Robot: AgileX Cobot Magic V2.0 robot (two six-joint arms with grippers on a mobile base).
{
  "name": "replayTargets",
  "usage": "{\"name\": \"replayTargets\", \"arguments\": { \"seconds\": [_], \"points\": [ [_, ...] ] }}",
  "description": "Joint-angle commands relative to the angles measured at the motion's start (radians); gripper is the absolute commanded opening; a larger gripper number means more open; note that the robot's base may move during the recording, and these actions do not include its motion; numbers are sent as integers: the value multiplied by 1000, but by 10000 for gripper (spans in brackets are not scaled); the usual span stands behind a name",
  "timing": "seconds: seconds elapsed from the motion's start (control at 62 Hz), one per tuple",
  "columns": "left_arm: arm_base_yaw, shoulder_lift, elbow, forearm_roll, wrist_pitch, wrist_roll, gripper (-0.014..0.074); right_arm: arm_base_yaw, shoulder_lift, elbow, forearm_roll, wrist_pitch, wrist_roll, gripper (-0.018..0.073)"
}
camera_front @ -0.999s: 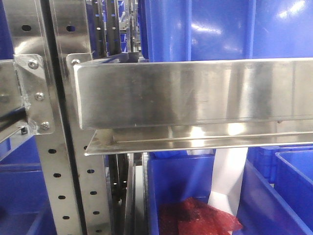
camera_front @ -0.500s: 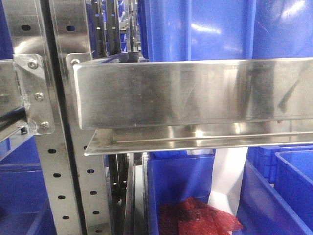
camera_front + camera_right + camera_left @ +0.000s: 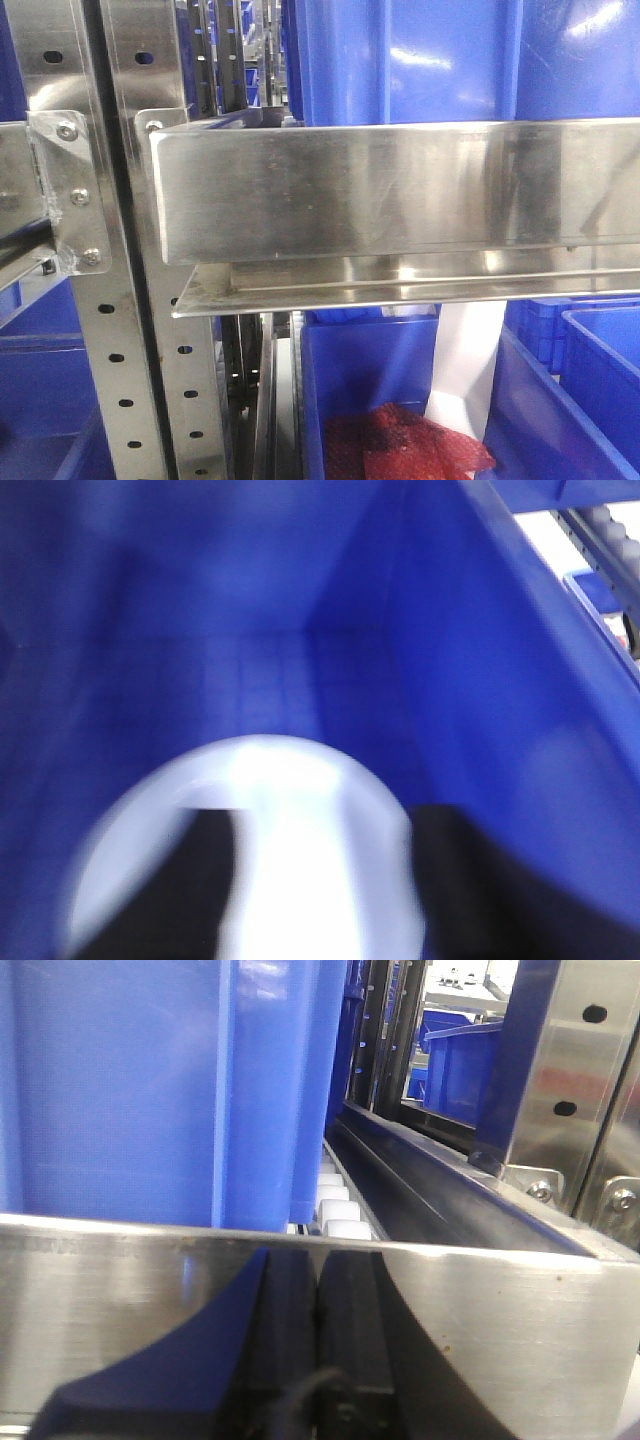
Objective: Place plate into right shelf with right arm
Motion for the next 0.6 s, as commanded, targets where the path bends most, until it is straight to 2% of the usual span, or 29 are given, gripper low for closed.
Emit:
{"name": "replayTargets", "arguments": {
  "seconds": [0.0,0.177,0.274,0.371,0.483,0.58],
  "points": [
    [2,-12,9,0,-89,-6,-47,-5,-88,-37,-21,-50,-8,559],
    [2,-12,9,0,-89,-6,-47,4,-180,-37,-19,-6,-9,529],
    [2,-12,9,0,-89,-6,-47,16,-244,-20,-19,37,-36,426],
    [2,-12,9,0,-89,-6,-47,34,-329,30,-18,53,-77,281],
    [2,-12,9,0,-89,-6,-47,61,-446,136,-17,49,-105,135],
    [2,-12,9,0,-89,-6,-47,83,-557,259,-17,22,-109,47]
  ]
}}
